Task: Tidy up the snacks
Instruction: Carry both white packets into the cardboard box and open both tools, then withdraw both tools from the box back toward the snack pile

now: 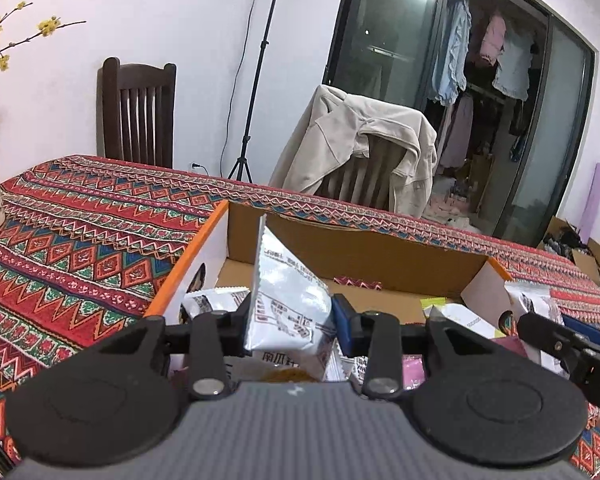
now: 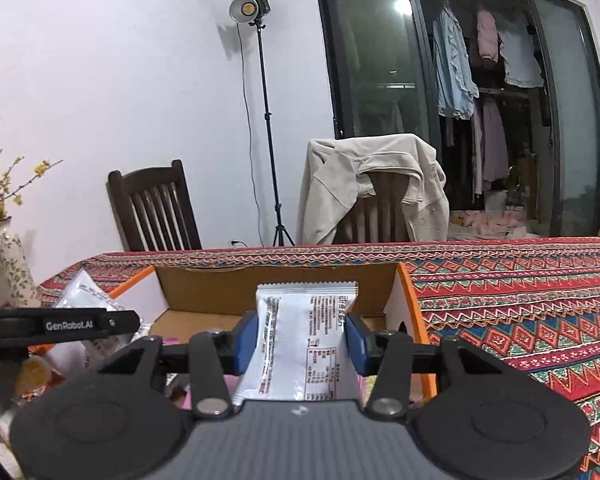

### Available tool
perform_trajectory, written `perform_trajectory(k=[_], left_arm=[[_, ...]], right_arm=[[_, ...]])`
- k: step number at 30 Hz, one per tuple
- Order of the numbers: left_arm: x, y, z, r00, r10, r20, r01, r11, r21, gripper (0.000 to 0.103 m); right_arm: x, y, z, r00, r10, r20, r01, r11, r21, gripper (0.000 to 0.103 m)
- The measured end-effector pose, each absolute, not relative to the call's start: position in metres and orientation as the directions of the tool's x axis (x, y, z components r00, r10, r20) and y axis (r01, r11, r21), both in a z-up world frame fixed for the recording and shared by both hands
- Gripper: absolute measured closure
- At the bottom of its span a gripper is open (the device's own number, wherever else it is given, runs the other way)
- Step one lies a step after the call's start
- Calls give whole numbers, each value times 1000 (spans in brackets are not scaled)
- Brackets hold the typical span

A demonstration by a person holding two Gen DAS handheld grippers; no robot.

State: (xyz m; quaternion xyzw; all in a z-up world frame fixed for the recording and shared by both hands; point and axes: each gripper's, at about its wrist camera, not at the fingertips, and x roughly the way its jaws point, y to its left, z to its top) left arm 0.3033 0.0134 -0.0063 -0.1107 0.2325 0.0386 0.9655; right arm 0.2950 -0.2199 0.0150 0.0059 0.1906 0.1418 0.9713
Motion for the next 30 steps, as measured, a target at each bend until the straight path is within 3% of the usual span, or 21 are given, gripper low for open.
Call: perform_trajectory(k=[4,6,8,9,12,13,14,23,30], left_arm=[[299,15,-5,896,13,-444,-119,970,-212,60],[296,16,-3,901,16,-433,-121,969,-216,47],[292,15,0,909,34,-416,-132,969,-208,27],[289,14,2,913,46,-406,-139,969,-205,24],[283,14,7,923,46,-383,-138,966,-217,9],[280,15,9,927,55,-371,-145,964,-221,0],[276,14,11,932,66,-356,-153,963,-222,0],[256,15,33,924,83,-374,-178,958,-226,0],[222,27,46,924,31,-380,-135,959,-249,0]], right_arm=[[298,-222,12,884,282,-374,-274,959,74,52],[300,-221,12,880,281,-382,-274,959,74,47],[301,-224,12,883,277,-379,-267,960,79,20],[300,-225,11,885,276,-374,-264,961,85,14],[296,-228,12,890,274,-364,-254,962,104,10],[296,-229,12,891,270,-364,-248,963,107,4],[296,-230,12,892,268,-364,-244,963,112,0],[284,-237,22,902,271,-335,-243,962,125,0],[263,-245,42,893,288,-346,-252,957,147,0]])
